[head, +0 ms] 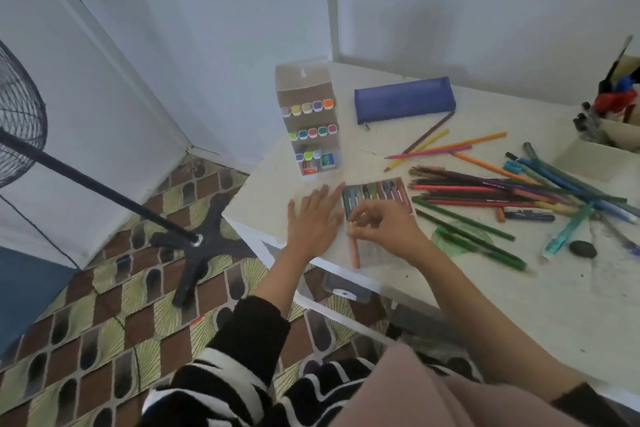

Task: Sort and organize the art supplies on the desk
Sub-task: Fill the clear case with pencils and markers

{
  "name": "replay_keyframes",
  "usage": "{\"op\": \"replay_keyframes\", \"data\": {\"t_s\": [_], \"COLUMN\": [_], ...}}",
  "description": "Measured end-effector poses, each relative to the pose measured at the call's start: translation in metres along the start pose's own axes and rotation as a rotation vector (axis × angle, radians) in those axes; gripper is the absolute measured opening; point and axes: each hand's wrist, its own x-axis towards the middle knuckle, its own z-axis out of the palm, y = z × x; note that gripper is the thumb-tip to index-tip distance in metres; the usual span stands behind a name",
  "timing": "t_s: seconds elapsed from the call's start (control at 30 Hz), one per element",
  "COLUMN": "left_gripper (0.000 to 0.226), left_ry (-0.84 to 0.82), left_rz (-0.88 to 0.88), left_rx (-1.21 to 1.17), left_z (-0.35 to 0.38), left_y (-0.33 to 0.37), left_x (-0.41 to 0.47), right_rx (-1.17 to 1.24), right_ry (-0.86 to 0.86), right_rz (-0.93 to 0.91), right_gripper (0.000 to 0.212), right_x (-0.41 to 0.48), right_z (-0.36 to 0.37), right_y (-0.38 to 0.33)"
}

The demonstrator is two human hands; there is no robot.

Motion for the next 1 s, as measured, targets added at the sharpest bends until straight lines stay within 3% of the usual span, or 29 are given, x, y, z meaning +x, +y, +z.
{"op": "replay_keyframes", "data": {"t_s": [0.13,0.33,0.5,0.63,0.83,1.0], "left_gripper": [0.052,0.049,0.049,0.053,0.067,0.079], "left_ry": [0.030,0.089,0.056,0.044,0.014,0.014], "left_rz": [0.108,0.153,0.178,0.198,0.206,0.206], "left_rx": [0.047,-0.006,-0.022,-0.005,0.019,0.048], "left_z": [-0.002,0.003,0.007,0.007,0.009,0.008], "left_y": [-0.014,-0.018,-0.018,-0.021,-0.024,-0.025], "left_x": [0.003,0.000,0.002,0.003,0.005,0.006], "right_rx": [-0.198,-0.397,-0.644,-0.656,-0.543,-0.578], "right_ry": [0.154,0.217,0.455,0.549,0.527,0.707], "right_rz": [0.032,-0.008,-0.088,-0.091,-0.206,0.009], "right_gripper": [0.013,0.032,0.020,0.022,0.018,0.018], "right_x": [0.000,-0.010,-0.025,-0.026,-0.018,0.007], "right_z": [0.021,0.037,0.047,0.049,0.026,-0.041], "right_y": [0.007,0.021,0.020,0.027,0.031,0.034]}}
